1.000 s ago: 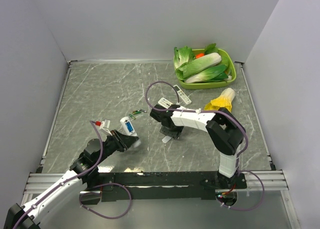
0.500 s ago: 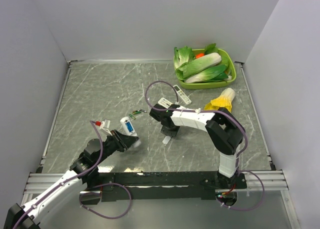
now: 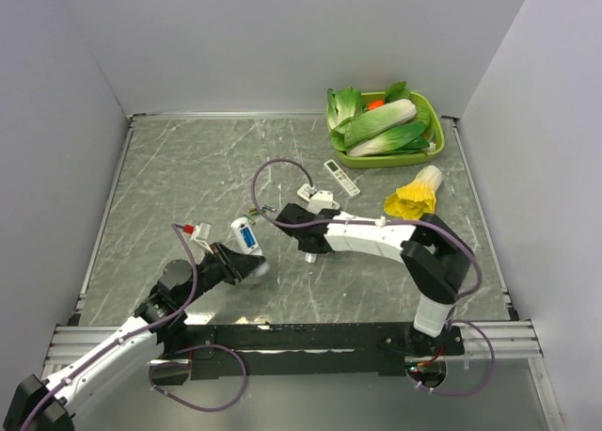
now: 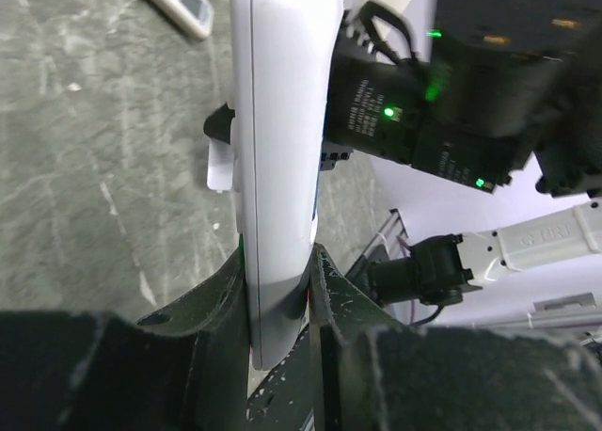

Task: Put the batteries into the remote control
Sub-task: Pick up the battery cover at the center of the board, then load the battery cover into the remote control.

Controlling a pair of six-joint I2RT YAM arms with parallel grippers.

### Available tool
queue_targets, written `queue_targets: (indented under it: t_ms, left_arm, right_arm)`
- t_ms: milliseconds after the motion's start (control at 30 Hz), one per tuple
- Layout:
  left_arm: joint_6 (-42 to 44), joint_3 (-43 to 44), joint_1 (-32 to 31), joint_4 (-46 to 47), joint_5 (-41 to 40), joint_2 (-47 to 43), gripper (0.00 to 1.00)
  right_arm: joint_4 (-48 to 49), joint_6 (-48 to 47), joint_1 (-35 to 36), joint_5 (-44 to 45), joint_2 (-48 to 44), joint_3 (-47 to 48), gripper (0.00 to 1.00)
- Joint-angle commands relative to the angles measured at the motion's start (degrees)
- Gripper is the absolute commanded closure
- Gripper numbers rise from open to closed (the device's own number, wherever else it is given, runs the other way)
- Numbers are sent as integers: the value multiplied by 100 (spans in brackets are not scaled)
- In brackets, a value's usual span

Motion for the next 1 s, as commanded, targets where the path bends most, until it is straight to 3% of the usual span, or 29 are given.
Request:
queue_targets:
  t_ms: [0,267,500,733,967]
  left_arm:
    - [124,-431,14,1222,391,259,99]
    - [247,-414,14,1944,734,699,99]
    - [344,-299,14,2068,857,857,99]
    - [265,-229,14,1980,717,927,99]
    - [19,-264,14,2278,681,1103,99]
  right_arm:
    - [1075,-1312,256,1033,-1187,-350,93]
    - [4009,-3930,730,912,-2953,-1536,95]
    - [6022,-5442,1231,296,-3456,-2161,96]
    - [6858,-6383,1714,182,-3290,-1985,96]
    - [7387,-6516,2005,-30,-2938,-1889,96]
